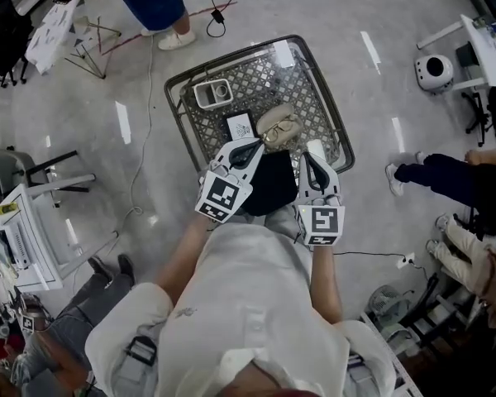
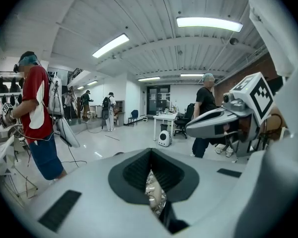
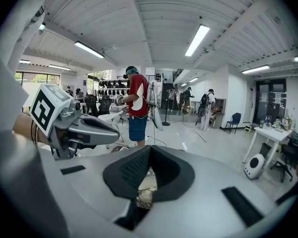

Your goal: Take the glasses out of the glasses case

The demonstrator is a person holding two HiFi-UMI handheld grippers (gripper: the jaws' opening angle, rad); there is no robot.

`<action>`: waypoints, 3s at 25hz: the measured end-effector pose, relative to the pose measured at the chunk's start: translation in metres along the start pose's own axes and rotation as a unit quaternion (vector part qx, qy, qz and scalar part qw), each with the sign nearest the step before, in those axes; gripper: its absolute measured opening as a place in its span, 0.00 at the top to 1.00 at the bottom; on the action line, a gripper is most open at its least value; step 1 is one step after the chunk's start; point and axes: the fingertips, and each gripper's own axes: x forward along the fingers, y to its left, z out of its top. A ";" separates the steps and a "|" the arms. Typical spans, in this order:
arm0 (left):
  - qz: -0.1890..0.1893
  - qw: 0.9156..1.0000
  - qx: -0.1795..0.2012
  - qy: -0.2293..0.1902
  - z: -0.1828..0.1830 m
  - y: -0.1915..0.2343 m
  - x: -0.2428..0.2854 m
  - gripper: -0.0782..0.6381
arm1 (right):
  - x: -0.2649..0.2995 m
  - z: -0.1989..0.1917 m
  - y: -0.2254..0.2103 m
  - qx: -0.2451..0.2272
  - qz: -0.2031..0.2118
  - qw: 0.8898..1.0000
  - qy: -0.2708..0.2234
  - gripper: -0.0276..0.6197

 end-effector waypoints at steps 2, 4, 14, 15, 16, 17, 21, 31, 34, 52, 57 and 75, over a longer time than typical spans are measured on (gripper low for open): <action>0.001 1.000 -0.003 0.009 -0.004 0.001 0.008 0.87 | 0.007 -0.005 -0.003 0.002 0.009 1.000 0.006 0.95; 0.004 1.000 -0.007 0.016 -0.007 0.003 0.014 0.87 | 0.014 -0.011 -0.005 0.004 0.019 1.000 0.012 0.95; 0.024 0.997 -0.017 0.067 -0.035 0.007 0.062 0.87 | 0.051 -0.045 -0.033 0.018 0.071 0.996 0.043 0.95; 0.025 0.997 -0.018 0.073 -0.039 0.007 0.065 0.87 | 0.053 -0.049 -0.035 0.020 0.075 0.996 0.047 0.95; 0.027 0.996 -0.020 0.078 -0.042 0.006 0.068 0.87 | 0.056 -0.054 -0.036 0.022 0.079 0.995 0.051 0.95; 0.029 0.996 -0.021 0.082 -0.046 0.007 0.071 0.87 | 0.058 -0.058 -0.037 0.024 0.083 0.995 0.055 0.95; 0.038 0.994 -0.026 0.102 -0.061 0.009 0.085 0.87 | 0.068 -0.074 -0.041 0.030 0.098 0.992 0.071 0.95; 0.045 0.986 -0.033 0.156 -0.103 0.015 0.115 0.87 | 0.089 -0.111 -0.045 0.046 0.131 0.985 0.103 0.95; 0.044 0.984 -0.039 0.169 -0.115 0.017 0.122 0.87 | 0.094 -0.125 -0.045 0.045 0.137 0.983 0.114 0.95; 0.008 0.969 -0.040 0.245 -0.175 0.021 0.163 0.86 | 0.127 -0.161 -0.040 0.064 0.164 0.972 0.157 0.95; 0.002 0.963 -0.042 0.267 -0.193 0.024 0.173 0.84 | 0.132 -0.172 -0.040 0.068 0.165 0.970 0.166 0.95; -0.033 0.942 -0.022 0.333 -0.230 0.018 0.199 0.79 | 0.140 -0.188 -0.041 0.074 0.173 0.965 0.184 0.95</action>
